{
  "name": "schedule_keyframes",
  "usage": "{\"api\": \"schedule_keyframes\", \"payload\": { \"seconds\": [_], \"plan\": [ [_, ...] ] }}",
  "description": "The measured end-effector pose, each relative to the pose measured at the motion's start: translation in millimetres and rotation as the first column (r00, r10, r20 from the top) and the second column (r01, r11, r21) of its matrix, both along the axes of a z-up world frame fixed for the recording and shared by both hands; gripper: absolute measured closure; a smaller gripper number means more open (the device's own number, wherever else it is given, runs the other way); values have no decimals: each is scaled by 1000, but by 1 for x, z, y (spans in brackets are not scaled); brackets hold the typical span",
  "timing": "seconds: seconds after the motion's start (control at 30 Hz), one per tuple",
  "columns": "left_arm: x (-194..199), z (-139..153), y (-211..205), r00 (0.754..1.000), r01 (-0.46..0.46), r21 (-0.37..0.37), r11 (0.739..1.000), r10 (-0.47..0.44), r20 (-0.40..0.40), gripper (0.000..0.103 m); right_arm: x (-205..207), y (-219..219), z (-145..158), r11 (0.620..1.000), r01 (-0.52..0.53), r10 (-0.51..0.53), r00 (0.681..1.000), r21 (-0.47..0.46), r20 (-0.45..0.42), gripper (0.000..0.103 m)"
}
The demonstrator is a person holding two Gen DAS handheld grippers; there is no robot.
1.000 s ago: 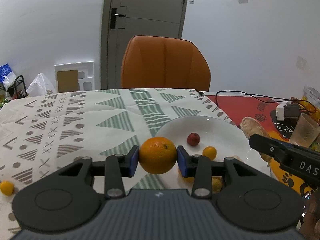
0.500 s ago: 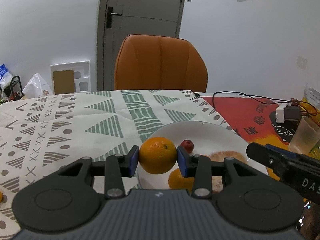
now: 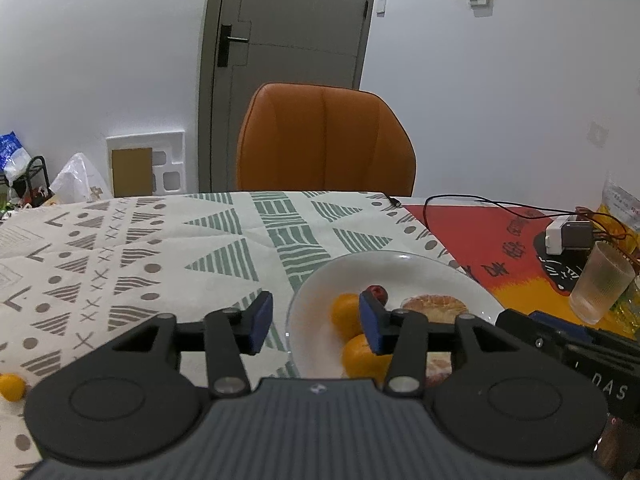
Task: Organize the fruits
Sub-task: 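Open left gripper over plate while right gripper releases pomelo segment into plate, then move both tools back to the last fruits on the tablecloth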
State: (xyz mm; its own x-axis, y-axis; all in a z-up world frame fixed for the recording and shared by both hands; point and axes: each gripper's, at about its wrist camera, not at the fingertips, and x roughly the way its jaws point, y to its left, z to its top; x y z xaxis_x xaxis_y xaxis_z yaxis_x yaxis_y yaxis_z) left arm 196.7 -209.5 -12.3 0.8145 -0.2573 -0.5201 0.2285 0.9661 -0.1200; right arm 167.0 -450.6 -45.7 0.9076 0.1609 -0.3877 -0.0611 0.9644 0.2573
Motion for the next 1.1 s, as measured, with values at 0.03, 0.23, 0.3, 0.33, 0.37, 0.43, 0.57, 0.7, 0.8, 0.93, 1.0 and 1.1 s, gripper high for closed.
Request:
{"api": "schedule_keyframes", "payload": {
  "seconds": [0.03, 0.23, 0.3, 0.33, 0.37, 0.43, 0.57, 0.7, 0.8, 0.93, 1.0, 1.1],
  "plan": [
    [-2, 1, 2, 1000, -3, 1, 1000, 3, 4, 53, -1, 1, 1, 1000, -1, 1, 1000, 1, 1, 56],
    [-15, 9, 19, 999, -33, -5, 999, 33, 20, 47, -9, 9, 5, 1000, -15, 15, 1000, -3, 8, 56],
    [-20, 11, 25, 999, -43, -6, 999, 43, 21, 45, -12, 13, 7, 1000, -17, 17, 1000, -7, 10, 55],
    [-22, 11, 28, 999, -49, -7, 999, 49, 21, 43, -14, 14, 8, 1000, -18, 19, 1000, -9, 12, 54],
    [-25, 12, 30, 998, -54, -7, 999, 54, 22, 42, -15, 16, 9, 1000, -20, 20, 1000, -11, 14, 53],
    [-30, 14, 37, 998, -65, -10, 998, 65, 26, 40, -19, 20, 12, 1000, -22, 22, 1000, -15, 19, 49],
    [-40, 19, 49, 995, -86, -10, 996, 86, 40, 31, -27, 29, 16, 999, -35, 36, 999, -25, 29, 47],
    [-51, 23, 61, 993, -110, -14, 994, 111, 50, 27, -32, 39, 20, 998, -55, 56, 998, -29, 38, 41],
    [-57, 25, 70, 990, -130, -18, 991, 131, 50, 25, -37, 47, 23, 997, -70, 71, 996, -36, 46, 36],
    [-65, 27, 80, 987, -151, -19, 988, 152, 59, 21, -41, 55, 28, 996, -82, 84, 995, -46, 55, 27],
    [-69, 29, 86, 984, -163, -19, 986, 164, 66, 19, -44, 59, 29, 995, -86, 89, 994, -46, 62, 23],
    [-75, 30, 96, 981, -182, -21, 983, 183, 72, 17, -46, 66, 30, 995, -93, 96, 993, -45, 65, 16]
  ]
}}
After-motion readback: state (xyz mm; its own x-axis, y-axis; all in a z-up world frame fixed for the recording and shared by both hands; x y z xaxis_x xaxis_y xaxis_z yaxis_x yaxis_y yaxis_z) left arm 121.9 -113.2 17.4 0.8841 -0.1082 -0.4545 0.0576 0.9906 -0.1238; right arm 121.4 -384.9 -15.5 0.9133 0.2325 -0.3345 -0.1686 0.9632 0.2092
